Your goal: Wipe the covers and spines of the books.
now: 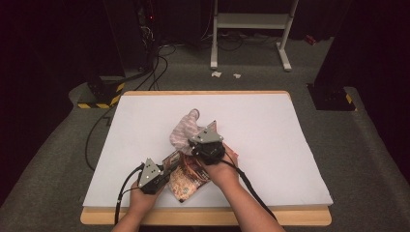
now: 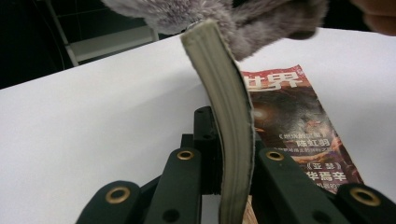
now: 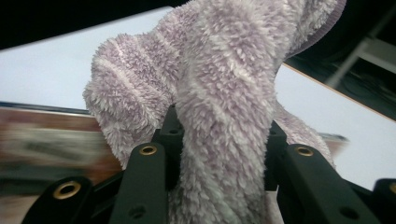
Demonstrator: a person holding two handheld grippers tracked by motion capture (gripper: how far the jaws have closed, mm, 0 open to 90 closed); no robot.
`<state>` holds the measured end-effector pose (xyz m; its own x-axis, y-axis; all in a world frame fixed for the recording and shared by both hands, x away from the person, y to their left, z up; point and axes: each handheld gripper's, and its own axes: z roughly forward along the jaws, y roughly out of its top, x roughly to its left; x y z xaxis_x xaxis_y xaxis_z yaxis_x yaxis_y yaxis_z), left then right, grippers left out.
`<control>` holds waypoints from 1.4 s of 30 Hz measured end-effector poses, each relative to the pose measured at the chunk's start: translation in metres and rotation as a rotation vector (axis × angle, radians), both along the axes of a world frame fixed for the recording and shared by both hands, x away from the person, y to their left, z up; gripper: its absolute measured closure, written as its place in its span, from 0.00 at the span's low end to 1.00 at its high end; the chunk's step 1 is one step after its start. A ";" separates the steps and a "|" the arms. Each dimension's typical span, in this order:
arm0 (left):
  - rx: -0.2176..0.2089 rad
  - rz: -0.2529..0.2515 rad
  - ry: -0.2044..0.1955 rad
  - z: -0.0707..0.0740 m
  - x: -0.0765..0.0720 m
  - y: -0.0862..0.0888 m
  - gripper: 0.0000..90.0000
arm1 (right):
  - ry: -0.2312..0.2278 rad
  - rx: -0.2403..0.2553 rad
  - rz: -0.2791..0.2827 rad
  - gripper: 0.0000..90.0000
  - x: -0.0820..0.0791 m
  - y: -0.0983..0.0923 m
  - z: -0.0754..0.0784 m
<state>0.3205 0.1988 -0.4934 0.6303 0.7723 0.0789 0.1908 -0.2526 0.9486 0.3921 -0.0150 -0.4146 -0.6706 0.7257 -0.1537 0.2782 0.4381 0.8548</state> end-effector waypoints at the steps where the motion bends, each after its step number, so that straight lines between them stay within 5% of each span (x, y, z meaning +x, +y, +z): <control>1: 0.000 0.001 0.000 0.000 0.000 0.000 0.93 | 0.005 -0.005 -0.022 0.71 0.007 -0.005 -0.002; 12: 0.010 -0.003 -0.009 0.000 -0.001 -0.001 0.93 | 0.054 -0.047 -0.228 0.71 0.070 -0.045 -0.016; 19: 0.028 -0.001 -0.018 0.000 -0.001 -0.003 0.93 | 0.074 -0.068 -0.290 0.71 0.091 -0.058 -0.025; 25: 0.024 0.002 -0.013 0.000 -0.001 -0.002 0.93 | 0.040 -0.074 -0.221 0.71 0.070 -0.042 -0.018; 42: 0.016 0.002 -0.010 -0.001 0.000 -0.001 0.93 | -0.054 -0.024 0.073 0.71 -0.032 0.012 0.000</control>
